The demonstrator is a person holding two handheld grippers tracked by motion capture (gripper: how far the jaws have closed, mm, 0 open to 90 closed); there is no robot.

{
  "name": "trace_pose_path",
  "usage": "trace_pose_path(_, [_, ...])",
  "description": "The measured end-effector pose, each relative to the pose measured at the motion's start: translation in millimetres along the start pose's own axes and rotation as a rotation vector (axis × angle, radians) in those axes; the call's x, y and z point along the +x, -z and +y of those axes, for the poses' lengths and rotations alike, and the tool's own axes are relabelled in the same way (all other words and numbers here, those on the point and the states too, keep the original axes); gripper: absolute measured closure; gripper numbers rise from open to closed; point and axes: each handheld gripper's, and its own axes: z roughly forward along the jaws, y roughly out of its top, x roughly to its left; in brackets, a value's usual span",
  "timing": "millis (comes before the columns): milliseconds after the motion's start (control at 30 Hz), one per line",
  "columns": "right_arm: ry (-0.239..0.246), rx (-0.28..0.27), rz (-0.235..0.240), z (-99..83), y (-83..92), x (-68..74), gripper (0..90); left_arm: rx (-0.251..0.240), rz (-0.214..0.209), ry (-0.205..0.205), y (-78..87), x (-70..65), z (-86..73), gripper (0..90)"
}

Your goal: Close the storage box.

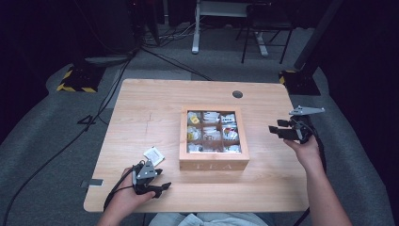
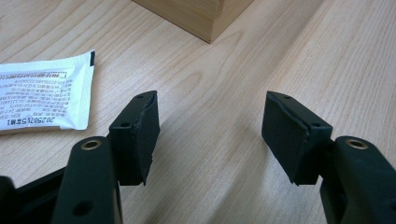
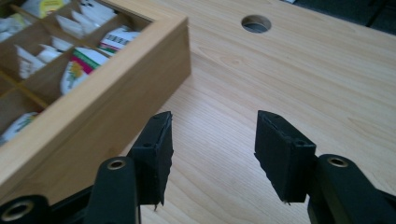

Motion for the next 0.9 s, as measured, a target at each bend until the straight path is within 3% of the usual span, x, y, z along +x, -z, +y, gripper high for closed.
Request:
trace_pose_path(133, [-0.048,-0.005,-0.013,-13.2,-8.9,-15.8,46.9,0.000,0.000,0.002,-0.6,0.0,0.4,37.3])
trace_pose_path(333, [-0.046,-0.016,-0.037,-30.6,-20.9,-29.3,46.6,-0.002,-0.001,-0.003,-1.6,0.0,1.2,37.0])
trace_pose_path(567, [-0.037,-0.020,-0.050,-45.5,-34.4,-34.7,46.6,0.002,0.001,-0.003,-2.3,-0.1,2.0,36.6])
trace_pose_path(900, [-0.039,0.033,-0.068,-60.2,-54.5,-34.2,47.0,0.002,0.002,-0.010,-3.7,-0.1,3.3,36.0])
